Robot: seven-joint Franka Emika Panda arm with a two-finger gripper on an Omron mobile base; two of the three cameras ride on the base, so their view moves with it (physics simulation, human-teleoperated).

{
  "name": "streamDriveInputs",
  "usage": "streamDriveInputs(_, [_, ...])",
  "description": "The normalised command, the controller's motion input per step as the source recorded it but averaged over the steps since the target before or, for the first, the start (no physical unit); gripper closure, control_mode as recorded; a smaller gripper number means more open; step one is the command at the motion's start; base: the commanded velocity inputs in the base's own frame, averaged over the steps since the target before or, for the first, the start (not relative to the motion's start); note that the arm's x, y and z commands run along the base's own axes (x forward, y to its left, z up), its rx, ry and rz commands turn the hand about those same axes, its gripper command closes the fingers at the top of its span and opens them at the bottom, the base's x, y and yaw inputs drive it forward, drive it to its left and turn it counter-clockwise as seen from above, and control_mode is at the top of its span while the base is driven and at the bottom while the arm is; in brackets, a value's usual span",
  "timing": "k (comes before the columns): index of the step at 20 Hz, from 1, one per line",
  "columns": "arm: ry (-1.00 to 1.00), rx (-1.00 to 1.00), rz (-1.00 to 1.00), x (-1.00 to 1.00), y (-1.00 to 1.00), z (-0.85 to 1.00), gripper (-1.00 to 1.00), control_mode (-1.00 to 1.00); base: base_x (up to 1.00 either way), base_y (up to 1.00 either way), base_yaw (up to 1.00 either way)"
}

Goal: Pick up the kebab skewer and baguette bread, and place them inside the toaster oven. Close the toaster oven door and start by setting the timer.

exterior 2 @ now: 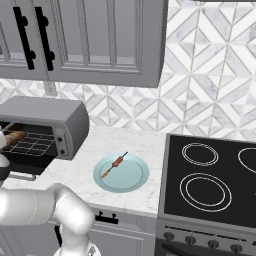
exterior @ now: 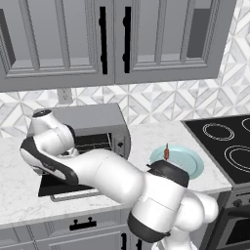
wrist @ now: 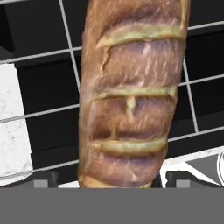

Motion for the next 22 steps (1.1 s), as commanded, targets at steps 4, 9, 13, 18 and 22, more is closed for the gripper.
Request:
streamDriveInputs(4, [-0.01, 0.0, 0.0, -0.01, -0.18, 0.46, -1.0, -1.0, 0.0, 0.0, 0.0])
streamDriveInputs(9, [-0.03, 0.0, 0.0, -0.4, -0.22, 0.52, -1.0, -1.0, 0.0, 0.0, 0.0])
streamDriveInputs(13, [-0.02, 0.0, 0.0, -0.92, -0.92, 0.22, -1.0, -1.0, 0.0, 0.0, 0.0])
streamDriveInputs(18, [-0.03, 0.05, 0.0, -0.54, -1.0, 0.01, -1.0, -1.0, 0.0, 0.0, 0.0])
streamDriveInputs(22, [0.0, 0.1, 0.0, -0.2, -1.0, 0.0, -1.0, -1.0, 0.0, 0.0, 0.0])
